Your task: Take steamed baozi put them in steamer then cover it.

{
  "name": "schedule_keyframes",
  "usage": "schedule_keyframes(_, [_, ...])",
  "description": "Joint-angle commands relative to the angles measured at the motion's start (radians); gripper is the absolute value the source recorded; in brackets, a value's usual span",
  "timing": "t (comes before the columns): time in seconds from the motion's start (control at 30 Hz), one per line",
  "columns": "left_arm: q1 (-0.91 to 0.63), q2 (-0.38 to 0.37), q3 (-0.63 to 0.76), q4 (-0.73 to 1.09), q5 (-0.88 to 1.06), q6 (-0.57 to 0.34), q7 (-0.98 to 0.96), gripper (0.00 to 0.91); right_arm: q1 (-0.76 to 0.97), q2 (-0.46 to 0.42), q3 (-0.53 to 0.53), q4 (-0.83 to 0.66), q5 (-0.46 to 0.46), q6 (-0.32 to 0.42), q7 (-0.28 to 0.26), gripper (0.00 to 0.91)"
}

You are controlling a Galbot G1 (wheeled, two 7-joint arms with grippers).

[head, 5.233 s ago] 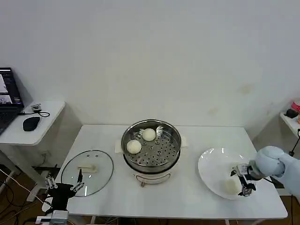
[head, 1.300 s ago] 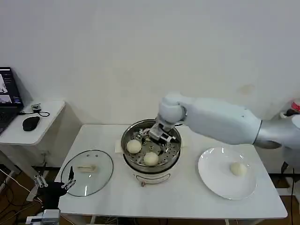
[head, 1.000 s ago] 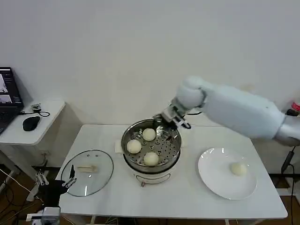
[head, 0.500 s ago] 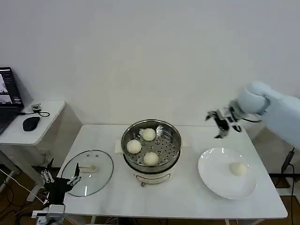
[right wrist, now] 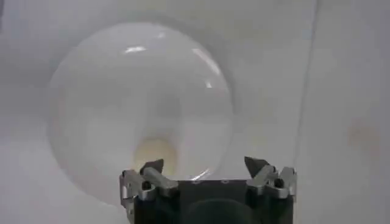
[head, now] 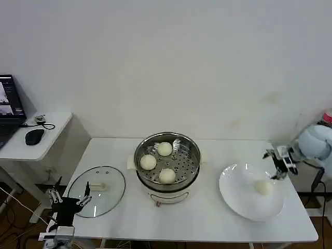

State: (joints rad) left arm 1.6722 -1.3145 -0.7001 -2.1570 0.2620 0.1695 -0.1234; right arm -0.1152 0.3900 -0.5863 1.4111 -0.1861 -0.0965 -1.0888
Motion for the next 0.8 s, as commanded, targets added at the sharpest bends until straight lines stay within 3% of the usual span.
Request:
schedule_keyframes(0.03, [0.002, -0.001, -0.001, 0.003, 0.002, -0.001, -0.001, 0.907, -0.233, 0.033, 0.17, -0.107, -0.07, 0.049, 0.004, 0.907])
schedule_keyframes(0.8, [0.004, -0.008, -0.008, 0.02, 0.005, -0.001, -0.002, 0.907, -0.217, 0.171, 0.144, -0.235, -0.127, 0.048, 0.017, 0.907])
